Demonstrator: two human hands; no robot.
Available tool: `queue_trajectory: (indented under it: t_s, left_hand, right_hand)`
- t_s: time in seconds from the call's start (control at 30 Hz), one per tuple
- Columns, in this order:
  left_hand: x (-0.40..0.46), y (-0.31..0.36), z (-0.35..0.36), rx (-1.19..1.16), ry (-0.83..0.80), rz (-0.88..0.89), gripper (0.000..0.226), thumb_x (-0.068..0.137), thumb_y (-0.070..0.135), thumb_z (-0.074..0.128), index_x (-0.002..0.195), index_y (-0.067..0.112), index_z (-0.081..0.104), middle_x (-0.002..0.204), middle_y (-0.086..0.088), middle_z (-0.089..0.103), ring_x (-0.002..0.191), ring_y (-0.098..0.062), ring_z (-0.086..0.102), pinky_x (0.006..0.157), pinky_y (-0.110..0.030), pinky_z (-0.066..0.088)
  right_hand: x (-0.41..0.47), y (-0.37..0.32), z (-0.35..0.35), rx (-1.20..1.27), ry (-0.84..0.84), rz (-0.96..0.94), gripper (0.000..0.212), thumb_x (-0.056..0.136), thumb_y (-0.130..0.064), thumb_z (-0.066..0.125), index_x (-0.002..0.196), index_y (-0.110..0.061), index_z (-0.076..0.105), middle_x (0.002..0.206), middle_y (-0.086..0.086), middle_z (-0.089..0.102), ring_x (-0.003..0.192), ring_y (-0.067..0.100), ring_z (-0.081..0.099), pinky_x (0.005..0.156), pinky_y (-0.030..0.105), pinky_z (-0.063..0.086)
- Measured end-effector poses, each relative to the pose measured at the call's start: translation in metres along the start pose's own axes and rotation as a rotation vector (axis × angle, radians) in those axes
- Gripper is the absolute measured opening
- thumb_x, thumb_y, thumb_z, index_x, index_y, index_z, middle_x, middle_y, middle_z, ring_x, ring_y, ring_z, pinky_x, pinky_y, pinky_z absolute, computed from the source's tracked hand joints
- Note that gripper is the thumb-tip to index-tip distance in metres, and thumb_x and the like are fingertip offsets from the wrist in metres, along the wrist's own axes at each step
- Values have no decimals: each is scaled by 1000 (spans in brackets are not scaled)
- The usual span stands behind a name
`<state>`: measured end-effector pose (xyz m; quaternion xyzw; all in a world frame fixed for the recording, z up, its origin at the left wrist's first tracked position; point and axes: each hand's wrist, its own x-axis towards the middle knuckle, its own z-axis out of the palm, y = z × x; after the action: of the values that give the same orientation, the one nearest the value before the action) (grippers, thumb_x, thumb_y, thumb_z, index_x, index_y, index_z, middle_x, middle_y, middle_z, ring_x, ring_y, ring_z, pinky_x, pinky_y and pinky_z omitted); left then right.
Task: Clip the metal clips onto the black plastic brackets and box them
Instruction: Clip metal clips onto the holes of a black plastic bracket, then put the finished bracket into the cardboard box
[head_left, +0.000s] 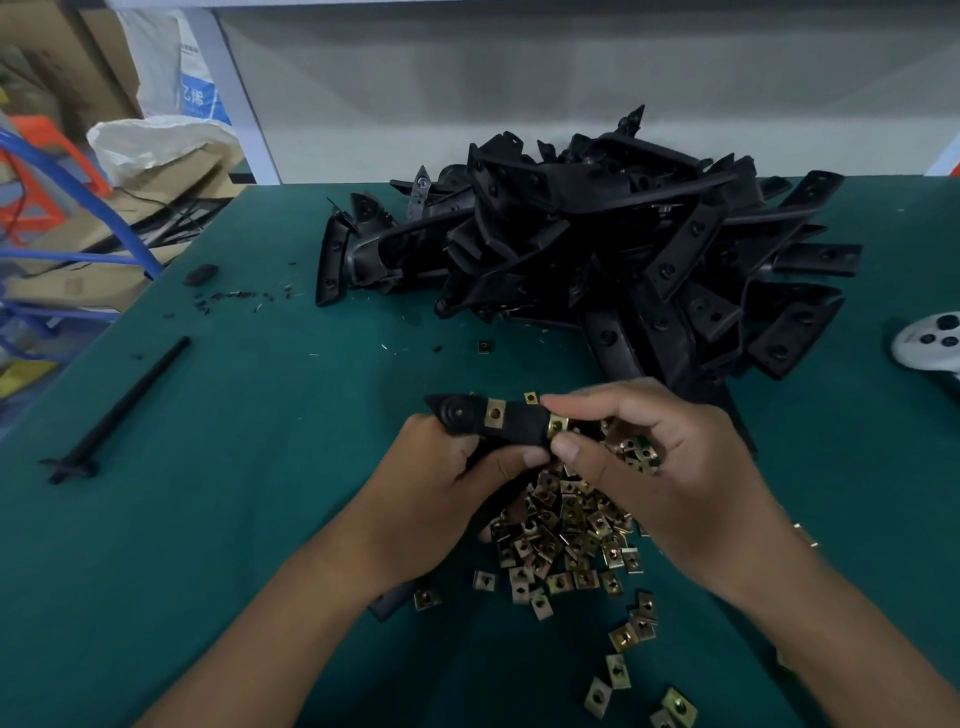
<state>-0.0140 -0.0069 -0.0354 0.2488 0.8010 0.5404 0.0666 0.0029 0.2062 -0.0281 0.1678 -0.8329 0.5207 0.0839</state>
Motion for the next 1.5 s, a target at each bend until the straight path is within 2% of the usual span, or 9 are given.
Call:
queue_trajectory:
  t_s: [0.1,0.3,0.4,0.5,0.77,0.87,1.03,1.23,1.5]
  left_hand:
    - [-2,3,4,-79,17,-59,24,98,46,56,110,33,70,82,1,73,64,-21,73,50,-38,60]
    - [-3,10,13,-384,-17,-171,44,95,63,53,105,26,74,94,-6,77,80,-18,71,69,-28,55]
    - [0,11,17,-394,130,-89,28,96,50,60,110,29,73,98,9,75,94,-5,70,78,-17,52]
    - [3,11,15,-482,309,-11,30,90,26,70,119,17,65,103,4,75,95,-10,73,79,-18,55]
    - [2,23,22,-475,507,21,26,79,28,75,104,20,71,96,-2,77,89,-16,75,75,-26,60]
    - [1,36,27,-474,564,7,30,79,34,74,105,19,70,99,-2,77,92,-18,75,75,-29,61]
    - [-3,73,69,-468,406,14,22,79,44,73,100,38,70,98,9,77,89,-11,75,70,-19,58]
    - [-17,117,183,-405,64,91,17,86,35,79,97,42,67,99,19,73,90,-2,71,75,-35,61]
    - [-70,166,341,-389,-397,161,23,80,35,81,99,36,67,94,21,73,91,3,69,77,-16,52]
  right_hand:
    - [2,1,1,80,-48,3,27,87,-49,68,114,-47,70,120,-22,68,117,8,63,90,32,50]
    - [6,1,3,324,31,26,29,88,-41,70,116,-48,68,111,-12,72,105,10,70,83,15,53]
    - [6,3,4,368,40,36,26,87,-41,69,113,-46,70,111,-10,73,104,9,70,84,14,52]
    - [8,4,4,371,55,57,25,86,-43,68,111,-47,70,109,-11,72,102,8,69,84,15,51]
    - [3,1,4,459,-158,239,43,91,-48,69,132,-44,56,132,-14,66,122,5,62,94,22,55]
    - [-5,-13,-1,452,-161,304,34,95,-36,69,128,-37,62,124,-9,71,113,9,68,87,26,57]
    - [-63,-36,-34,555,83,364,27,98,-24,64,124,-21,65,109,2,73,105,22,72,79,32,60]
    - [-195,-46,-82,511,595,508,33,92,-25,69,119,-8,62,100,28,56,91,25,66,69,37,56]
    - [-383,-63,-136,373,1211,694,40,82,-35,74,115,-14,66,94,16,65,91,28,66,81,42,53]
